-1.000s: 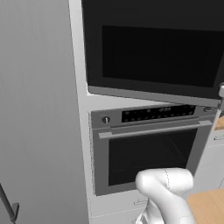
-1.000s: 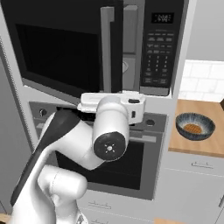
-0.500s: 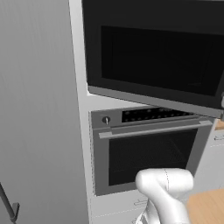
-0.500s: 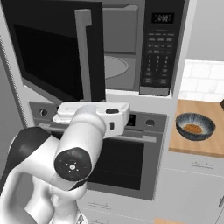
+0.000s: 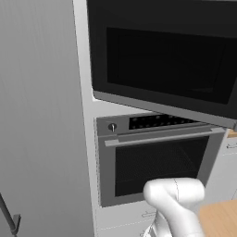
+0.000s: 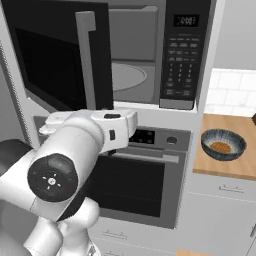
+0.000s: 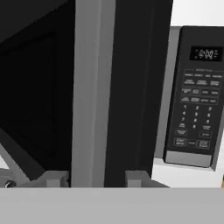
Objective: Open the microwave, place the bowl with waffle inside the microwave, then close the microwave door and turn it on.
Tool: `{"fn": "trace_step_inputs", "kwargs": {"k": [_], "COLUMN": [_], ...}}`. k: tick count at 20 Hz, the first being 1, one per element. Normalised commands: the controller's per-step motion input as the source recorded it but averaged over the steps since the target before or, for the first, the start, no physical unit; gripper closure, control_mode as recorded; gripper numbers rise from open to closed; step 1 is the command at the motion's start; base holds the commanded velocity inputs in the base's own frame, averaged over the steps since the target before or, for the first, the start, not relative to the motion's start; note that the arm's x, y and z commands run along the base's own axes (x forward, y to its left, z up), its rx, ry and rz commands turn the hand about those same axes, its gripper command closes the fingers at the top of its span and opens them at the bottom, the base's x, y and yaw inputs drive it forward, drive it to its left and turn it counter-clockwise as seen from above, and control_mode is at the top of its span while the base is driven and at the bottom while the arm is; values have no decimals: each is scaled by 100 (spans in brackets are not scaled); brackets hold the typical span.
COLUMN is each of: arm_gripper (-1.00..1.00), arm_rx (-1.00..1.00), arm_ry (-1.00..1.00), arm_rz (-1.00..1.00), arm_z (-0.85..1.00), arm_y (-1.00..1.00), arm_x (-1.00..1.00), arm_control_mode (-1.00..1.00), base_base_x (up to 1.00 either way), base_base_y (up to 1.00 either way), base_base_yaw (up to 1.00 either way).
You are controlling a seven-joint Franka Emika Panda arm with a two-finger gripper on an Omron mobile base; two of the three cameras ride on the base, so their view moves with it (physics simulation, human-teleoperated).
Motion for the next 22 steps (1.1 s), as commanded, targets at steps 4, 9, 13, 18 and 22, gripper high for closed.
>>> {"fn": "trace_step_inputs", "kwargs": {"k": [4,9,13,18,22], "arm_gripper": [-100,-100,-100,-100,-100], "arm_rx": [0,0,4,0,-1], "arm_ry": [-1,-1,0,-1,-10], "arm_rz": [0,0,0,5,21], "arm_z": [77,37,-19,-68,-98], "arm_y": [-1,-46,-78,-65,-28], "arm_x": [-67,-45,27,76,70], "arm_control_mode": [-100,-100,-100,-100,-100], "base_base_x": [0,0,0,0,0], "base_base_y": [0,0,0,0,0], "base_base_yaw": [0,0,0,0,0]}}
